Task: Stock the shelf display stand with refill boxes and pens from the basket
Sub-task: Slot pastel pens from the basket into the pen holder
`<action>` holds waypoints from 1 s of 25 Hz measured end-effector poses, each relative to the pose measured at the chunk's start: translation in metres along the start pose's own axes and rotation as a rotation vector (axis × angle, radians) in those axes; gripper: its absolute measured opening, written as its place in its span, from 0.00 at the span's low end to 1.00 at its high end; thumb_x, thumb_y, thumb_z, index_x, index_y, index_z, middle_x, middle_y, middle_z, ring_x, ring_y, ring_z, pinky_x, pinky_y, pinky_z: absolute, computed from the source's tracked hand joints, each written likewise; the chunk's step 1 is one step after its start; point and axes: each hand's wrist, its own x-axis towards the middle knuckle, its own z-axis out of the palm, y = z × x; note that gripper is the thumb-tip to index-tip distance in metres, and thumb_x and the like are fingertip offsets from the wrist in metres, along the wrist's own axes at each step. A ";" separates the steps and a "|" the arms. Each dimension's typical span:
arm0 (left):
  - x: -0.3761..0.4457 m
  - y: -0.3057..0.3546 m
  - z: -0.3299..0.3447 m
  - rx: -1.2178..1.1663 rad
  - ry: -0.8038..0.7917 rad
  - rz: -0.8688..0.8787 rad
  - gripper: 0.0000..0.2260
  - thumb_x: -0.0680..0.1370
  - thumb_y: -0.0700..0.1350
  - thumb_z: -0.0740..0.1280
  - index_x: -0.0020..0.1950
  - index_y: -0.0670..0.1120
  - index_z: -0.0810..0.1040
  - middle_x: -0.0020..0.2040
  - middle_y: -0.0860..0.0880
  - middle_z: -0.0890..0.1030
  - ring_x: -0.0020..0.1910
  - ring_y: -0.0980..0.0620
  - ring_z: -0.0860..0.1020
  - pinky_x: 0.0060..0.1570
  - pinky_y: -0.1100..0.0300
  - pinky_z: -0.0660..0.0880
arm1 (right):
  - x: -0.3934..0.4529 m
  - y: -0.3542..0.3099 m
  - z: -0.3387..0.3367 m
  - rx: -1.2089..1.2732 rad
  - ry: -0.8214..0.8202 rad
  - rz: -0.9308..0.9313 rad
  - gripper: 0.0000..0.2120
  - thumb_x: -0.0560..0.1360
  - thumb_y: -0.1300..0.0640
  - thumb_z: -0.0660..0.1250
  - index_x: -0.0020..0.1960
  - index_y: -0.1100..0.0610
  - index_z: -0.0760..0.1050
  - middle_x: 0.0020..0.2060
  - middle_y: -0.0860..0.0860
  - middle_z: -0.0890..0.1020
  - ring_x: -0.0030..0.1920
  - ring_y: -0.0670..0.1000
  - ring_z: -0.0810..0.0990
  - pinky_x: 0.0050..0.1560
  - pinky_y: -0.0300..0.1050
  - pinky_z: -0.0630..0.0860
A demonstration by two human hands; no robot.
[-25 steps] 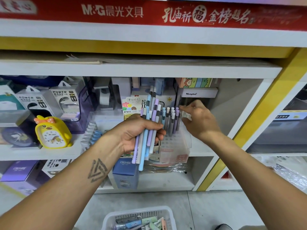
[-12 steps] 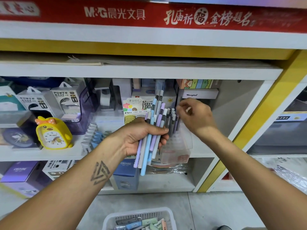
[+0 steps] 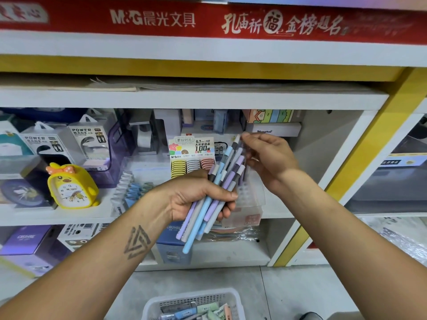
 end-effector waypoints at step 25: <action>-0.006 0.011 -0.013 -0.101 0.255 0.069 0.03 0.75 0.34 0.70 0.47 0.37 0.81 0.38 0.40 0.82 0.34 0.47 0.82 0.32 0.59 0.79 | -0.002 0.031 -0.028 -0.930 -0.218 -0.595 0.10 0.77 0.59 0.70 0.46 0.45 0.73 0.37 0.42 0.82 0.36 0.43 0.83 0.39 0.51 0.82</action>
